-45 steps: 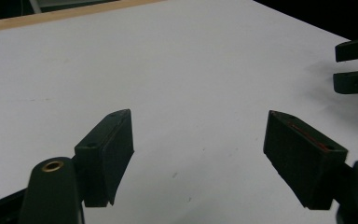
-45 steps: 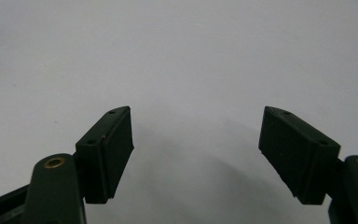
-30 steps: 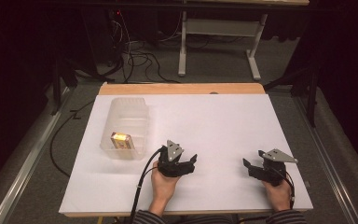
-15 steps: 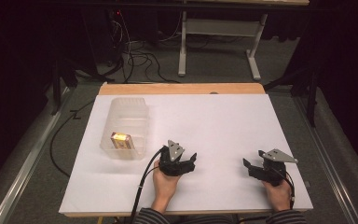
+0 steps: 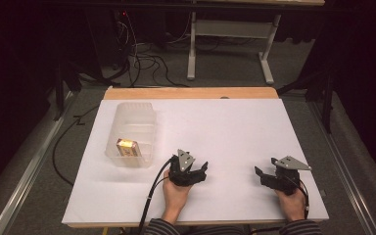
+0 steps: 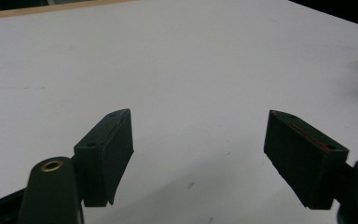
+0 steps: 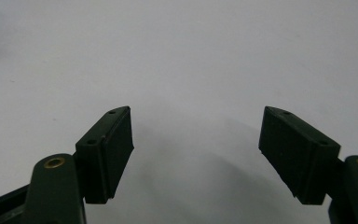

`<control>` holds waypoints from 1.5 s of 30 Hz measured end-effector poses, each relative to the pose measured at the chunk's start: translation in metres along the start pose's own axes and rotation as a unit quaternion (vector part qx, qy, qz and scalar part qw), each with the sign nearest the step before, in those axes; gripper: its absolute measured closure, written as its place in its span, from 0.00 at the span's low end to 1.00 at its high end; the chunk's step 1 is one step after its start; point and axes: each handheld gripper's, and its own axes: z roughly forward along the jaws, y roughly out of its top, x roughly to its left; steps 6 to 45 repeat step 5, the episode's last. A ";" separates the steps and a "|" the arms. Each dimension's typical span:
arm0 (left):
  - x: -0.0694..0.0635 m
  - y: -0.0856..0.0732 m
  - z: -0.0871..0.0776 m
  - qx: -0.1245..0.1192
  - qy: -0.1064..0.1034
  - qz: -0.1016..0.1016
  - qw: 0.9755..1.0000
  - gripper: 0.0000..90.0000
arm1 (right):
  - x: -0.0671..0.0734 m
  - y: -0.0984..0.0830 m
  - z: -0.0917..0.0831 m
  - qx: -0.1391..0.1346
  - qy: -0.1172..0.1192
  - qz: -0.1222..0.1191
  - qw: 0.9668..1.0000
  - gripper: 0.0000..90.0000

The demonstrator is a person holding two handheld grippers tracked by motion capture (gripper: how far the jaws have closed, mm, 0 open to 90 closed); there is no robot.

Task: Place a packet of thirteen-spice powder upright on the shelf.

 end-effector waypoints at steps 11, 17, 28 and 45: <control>-0.004 -0.001 -0.001 -0.007 0.009 0.018 1.000 0.27 | 0.000 0.000 0.000 0.001 -0.001 0.002 1.000 0.29; -0.004 -0.001 -0.001 -0.007 0.009 0.018 1.000 0.27 | 0.000 0.000 0.000 0.001 -0.001 0.002 1.000 0.29; -0.004 -0.001 -0.001 -0.007 0.009 0.018 1.000 0.27 | 0.000 0.000 0.000 0.001 -0.001 0.002 1.000 0.29; -0.004 -0.001 -0.001 -0.007 0.009 0.018 1.000 0.27 | 0.000 0.000 0.000 0.001 -0.001 0.002 1.000 0.29</control>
